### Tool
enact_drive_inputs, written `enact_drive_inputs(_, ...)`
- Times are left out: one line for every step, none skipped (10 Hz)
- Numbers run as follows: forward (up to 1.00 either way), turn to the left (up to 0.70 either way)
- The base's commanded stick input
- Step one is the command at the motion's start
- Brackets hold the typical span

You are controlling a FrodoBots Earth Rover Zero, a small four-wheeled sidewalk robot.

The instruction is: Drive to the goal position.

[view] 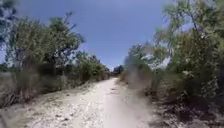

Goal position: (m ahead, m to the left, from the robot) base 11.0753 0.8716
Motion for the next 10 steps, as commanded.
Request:
enact_drive_inputs(0.70, 0.14)
enact_drive_inputs(0.70, 0.00)
enact_drive_inputs(0.70, 0.00)
enact_drive_inputs(0.70, 0.00)
enact_drive_inputs(0.70, 0.00)
enact_drive_inputs(0.70, 0.00)
enact_drive_inputs(0.70, 0.00)
enact_drive_inputs(0.70, -0.09)
enact_drive_inputs(0.70, -0.14)
enact_drive_inputs(0.70, -0.14)
